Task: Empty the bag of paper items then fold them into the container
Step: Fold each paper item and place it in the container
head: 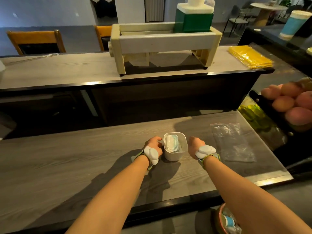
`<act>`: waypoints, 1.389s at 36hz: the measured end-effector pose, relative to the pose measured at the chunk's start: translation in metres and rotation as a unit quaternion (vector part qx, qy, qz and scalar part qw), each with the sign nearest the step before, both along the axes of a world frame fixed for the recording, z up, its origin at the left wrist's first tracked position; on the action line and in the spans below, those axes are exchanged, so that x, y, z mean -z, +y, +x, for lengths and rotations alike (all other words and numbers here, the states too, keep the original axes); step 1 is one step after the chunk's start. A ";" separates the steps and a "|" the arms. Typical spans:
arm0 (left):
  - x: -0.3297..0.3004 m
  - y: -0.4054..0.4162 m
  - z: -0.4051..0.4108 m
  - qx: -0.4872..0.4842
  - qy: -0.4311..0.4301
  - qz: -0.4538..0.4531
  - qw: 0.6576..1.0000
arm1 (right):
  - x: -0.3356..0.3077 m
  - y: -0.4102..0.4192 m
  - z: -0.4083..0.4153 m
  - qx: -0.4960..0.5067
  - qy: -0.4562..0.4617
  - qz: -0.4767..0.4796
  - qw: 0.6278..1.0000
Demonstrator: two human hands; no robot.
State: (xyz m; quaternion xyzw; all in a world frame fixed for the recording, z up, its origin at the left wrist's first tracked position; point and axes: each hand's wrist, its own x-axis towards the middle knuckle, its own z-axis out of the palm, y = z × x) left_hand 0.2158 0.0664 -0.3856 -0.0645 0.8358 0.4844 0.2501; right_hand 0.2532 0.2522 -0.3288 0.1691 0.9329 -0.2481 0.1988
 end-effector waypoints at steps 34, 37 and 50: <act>-0.003 -0.248 -0.056 -0.091 0.079 -0.041 0.992 | 0.041 -0.259 -0.110 -0.180 0.056 -0.080 0.979; -0.007 -0.247 -0.057 -0.096 0.089 -0.046 0.990 | 0.041 -0.261 -0.115 -0.172 0.055 -0.074 0.981; 0.002 -0.235 -0.057 -0.154 0.047 -0.053 0.986 | 0.052 -0.253 -0.123 -0.143 0.015 -0.055 0.988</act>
